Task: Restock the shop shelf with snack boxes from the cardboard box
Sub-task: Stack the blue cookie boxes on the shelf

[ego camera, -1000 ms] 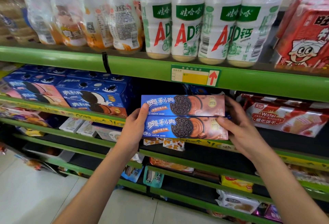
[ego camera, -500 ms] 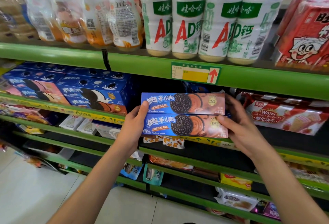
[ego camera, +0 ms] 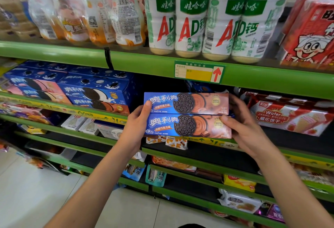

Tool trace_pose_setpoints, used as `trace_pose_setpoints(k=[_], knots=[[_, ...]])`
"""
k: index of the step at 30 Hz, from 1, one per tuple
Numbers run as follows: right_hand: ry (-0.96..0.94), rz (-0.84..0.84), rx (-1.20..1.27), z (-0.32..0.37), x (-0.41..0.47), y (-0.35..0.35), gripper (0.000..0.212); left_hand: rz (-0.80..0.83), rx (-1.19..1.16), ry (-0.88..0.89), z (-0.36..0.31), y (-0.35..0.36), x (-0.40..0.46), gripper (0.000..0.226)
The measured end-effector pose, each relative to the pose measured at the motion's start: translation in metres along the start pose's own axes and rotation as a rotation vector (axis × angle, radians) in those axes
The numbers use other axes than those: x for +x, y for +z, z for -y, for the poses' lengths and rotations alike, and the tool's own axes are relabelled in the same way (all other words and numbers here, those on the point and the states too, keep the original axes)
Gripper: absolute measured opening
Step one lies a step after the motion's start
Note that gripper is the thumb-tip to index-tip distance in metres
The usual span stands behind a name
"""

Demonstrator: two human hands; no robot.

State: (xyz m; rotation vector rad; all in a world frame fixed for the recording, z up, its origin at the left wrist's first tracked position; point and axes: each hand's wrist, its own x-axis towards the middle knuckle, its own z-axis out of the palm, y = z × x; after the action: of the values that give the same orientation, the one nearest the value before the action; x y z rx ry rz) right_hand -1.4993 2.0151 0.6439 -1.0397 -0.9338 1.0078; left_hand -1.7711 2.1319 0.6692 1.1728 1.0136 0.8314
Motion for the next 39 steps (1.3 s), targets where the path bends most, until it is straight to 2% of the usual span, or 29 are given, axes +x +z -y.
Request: trace_pose_setpoints(k=[8,19,25,29,35,39], knots=[[0.011,-0.007,0.014,0.002,0.0,0.002,0.072,-0.001,-0.01,-0.008,-0.002,0.001,-0.001,0.062],[-0.006,-0.031,0.044,0.006,-0.001,0.008,0.061,0.003,-0.024,0.004,0.0,0.0,0.001,0.058],[0.018,-0.045,0.059,0.008,0.0,0.01,0.067,0.006,-0.041,0.002,0.002,0.0,0.001,0.055],[0.025,-0.05,0.058,0.007,0.001,0.009,0.06,0.015,-0.053,-0.001,0.002,-0.001,0.004,0.057],[0.059,-0.131,0.083,0.01,0.008,0.01,0.037,0.043,-0.091,0.012,0.005,-0.003,0.007,0.055],[0.074,-0.095,0.045,0.011,0.009,0.008,0.049,0.094,-0.135,0.015,0.005,-0.005,0.007,0.055]])
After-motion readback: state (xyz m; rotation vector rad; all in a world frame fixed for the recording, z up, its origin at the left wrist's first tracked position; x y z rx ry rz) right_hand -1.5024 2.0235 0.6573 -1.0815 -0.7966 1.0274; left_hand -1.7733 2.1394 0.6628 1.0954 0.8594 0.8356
